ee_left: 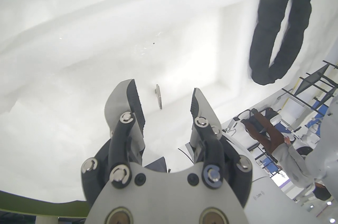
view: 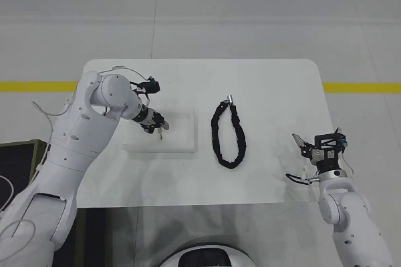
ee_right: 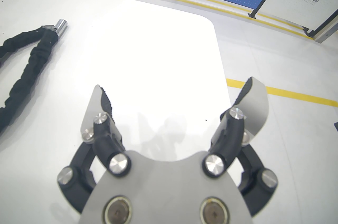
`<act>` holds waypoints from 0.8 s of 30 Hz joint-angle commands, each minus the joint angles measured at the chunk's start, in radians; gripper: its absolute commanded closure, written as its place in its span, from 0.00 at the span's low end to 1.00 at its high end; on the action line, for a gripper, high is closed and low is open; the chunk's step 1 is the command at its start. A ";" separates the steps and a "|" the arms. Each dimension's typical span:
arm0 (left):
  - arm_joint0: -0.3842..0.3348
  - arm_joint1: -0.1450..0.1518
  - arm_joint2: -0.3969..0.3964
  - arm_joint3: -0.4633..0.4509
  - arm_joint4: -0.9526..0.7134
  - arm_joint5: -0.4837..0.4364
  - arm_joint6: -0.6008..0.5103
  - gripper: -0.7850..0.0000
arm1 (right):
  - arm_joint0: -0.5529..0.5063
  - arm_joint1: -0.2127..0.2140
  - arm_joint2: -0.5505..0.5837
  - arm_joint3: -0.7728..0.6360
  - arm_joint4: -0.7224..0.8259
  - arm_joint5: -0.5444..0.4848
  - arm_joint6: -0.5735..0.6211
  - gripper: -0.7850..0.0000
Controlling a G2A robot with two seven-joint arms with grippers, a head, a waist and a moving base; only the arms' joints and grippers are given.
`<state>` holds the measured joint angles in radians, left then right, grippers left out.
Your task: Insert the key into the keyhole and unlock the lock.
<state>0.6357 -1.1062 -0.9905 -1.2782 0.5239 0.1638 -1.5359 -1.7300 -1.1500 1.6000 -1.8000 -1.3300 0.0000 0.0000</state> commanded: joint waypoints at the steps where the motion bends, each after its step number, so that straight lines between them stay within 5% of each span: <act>1: -0.003 0.002 0.016 0.001 -0.005 0.003 0.000 0.56 | 0.000 0.000 0.000 0.000 0.000 0.000 0.000 0.00; 17: -0.039 0.010 0.070 0.043 -0.010 0.039 0.000 0.75 | 0.000 0.000 0.000 0.000 0.000 0.000 0.000 0.00; 24: -0.036 0.006 0.061 0.046 0.014 0.039 0.006 0.94 | 0.000 0.000 0.000 0.000 0.000 0.000 0.000 0.00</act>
<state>0.5999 -1.0984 -0.9311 -1.2355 0.5349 0.2032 -1.5304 -1.7300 -1.1500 1.6000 -1.8000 -1.3300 0.0000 0.0000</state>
